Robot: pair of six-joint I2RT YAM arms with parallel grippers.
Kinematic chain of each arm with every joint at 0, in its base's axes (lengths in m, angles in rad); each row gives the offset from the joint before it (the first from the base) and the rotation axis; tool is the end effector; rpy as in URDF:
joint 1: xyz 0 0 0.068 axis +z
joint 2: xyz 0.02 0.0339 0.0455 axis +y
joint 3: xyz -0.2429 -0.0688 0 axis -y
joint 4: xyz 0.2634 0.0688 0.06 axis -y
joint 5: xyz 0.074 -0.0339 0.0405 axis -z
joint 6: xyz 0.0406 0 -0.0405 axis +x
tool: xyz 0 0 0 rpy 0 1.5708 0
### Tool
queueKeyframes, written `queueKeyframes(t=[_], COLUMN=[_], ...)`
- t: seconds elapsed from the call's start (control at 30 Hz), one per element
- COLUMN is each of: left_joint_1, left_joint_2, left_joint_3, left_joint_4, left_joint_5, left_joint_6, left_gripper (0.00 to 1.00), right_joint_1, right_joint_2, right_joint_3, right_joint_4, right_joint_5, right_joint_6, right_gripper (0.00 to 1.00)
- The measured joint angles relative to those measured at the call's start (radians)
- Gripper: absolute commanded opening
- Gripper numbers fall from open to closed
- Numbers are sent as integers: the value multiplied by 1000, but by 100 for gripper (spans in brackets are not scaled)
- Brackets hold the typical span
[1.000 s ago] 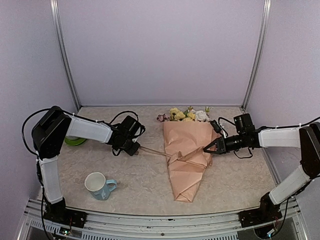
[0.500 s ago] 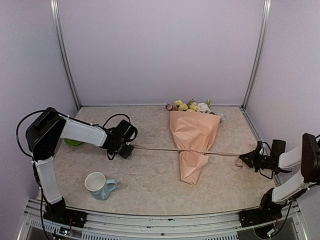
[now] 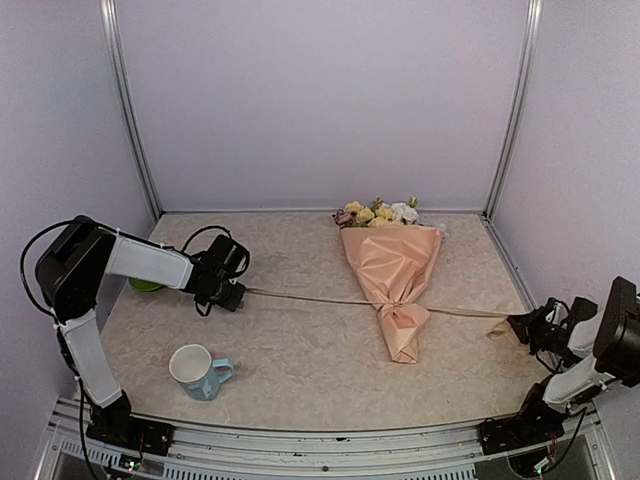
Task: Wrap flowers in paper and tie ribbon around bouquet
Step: Tie the ribbon around the folded bouquet.
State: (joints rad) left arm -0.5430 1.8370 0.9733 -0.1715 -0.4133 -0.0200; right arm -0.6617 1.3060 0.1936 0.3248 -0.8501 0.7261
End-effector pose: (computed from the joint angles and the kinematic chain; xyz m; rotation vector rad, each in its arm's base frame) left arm 0.3144 -0.1707 0.0910 0.5076 2.4529 0.3130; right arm 0.1749 -0.0975 0.0668 1.0893 1.9514 1.0230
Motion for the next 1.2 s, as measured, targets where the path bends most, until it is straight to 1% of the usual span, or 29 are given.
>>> queueKeyframes(t=[0.3,0.6,0.73,0.8,0.87,0.93,0.97,1.03,1.07,1.1,1.13,1.2], left_joint_1=[19,60,56,30,-13,-93,-135,-223,-263,-304,-340,-404], left_joint_2=[-5,-58,-64,-71,-80,-83,-83,-85,-88,-92,-98,-107], left_joint_3=[-2,-18,-25,-25,-18,13,35,89,117,141,163,203], left_joint_4=[9,18,22,21,12,6,6,21,37,55,70,97], left_joint_5=[34,49,57,33,-3,-12,-1,64,109,159,208,299], left_joint_6=[-37,-51,-42,-26,-2,31,49,86,108,130,159,222], left_gripper=[0,0,0,0,0,0,0,0,3,12,25,58], right_joint_1=[-105,-115,-109,-64,55,201,269,384,441,497,553,683], right_joint_2=[6,20,-1,-46,-129,-240,-301,-418,-467,-508,-536,-569], right_joint_3=[0,0,4,19,70,129,154,192,210,229,246,286], right_joint_4=[-60,-92,-98,-111,-130,-124,-107,-69,-50,-35,-24,-19], right_joint_5=[-42,-59,-62,-40,17,39,42,35,28,26,24,31], right_joint_6=[-39,-63,-79,-92,-116,-137,-143,-153,-158,-163,-169,-185], right_gripper=[0,0,0,0,0,0,0,0,0,0,0,0])
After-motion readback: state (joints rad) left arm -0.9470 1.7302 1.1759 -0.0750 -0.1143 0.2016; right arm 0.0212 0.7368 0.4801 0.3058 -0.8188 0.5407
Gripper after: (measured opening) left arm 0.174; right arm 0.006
